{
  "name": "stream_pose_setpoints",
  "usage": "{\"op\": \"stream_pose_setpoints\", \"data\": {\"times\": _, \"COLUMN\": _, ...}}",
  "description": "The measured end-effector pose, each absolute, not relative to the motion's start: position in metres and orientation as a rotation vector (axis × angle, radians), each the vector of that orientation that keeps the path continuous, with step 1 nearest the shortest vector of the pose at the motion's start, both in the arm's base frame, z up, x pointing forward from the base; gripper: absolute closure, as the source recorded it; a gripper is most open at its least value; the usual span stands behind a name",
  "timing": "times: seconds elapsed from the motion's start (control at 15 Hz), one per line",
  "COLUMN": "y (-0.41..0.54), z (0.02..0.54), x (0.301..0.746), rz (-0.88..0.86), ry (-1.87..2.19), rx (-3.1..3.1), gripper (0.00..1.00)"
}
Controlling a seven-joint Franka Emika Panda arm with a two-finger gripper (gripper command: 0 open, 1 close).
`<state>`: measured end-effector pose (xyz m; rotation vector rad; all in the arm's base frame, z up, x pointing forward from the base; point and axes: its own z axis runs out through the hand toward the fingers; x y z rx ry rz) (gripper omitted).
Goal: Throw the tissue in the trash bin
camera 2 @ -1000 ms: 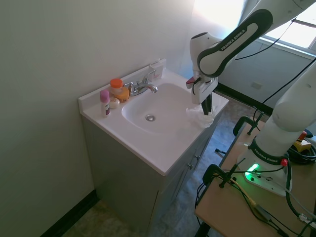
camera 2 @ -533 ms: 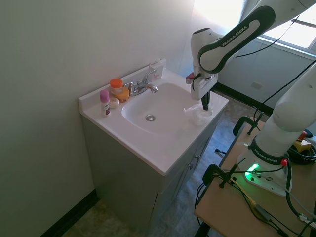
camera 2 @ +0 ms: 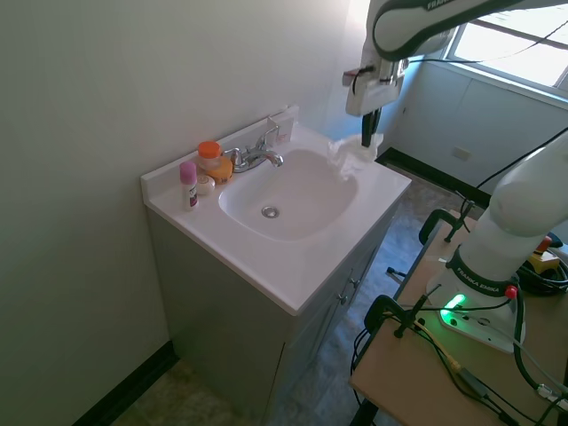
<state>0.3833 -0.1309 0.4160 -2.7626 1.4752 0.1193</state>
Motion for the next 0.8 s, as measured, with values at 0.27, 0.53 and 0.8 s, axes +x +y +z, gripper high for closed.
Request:
{"op": "stream_pose_setpoints", "data": {"times": 0.27, "y": -0.228, "z": 0.435, "x": 0.41, "rz": -0.026, "ry": 1.749, "rx": -2.488, "gripper": 1.0}}
{"op": "stream_pose_setpoints", "data": {"times": 0.53, "y": -0.356, "z": 0.404, "x": 0.431, "rz": -0.091, "ry": 2.061, "rx": -2.239, "gripper": 1.0}}
{"op": "stream_pose_setpoints", "data": {"times": 0.8, "y": -0.449, "z": 0.342, "x": 0.446, "rz": -0.094, "ry": 2.345, "rx": -2.066, "gripper": 1.0}}
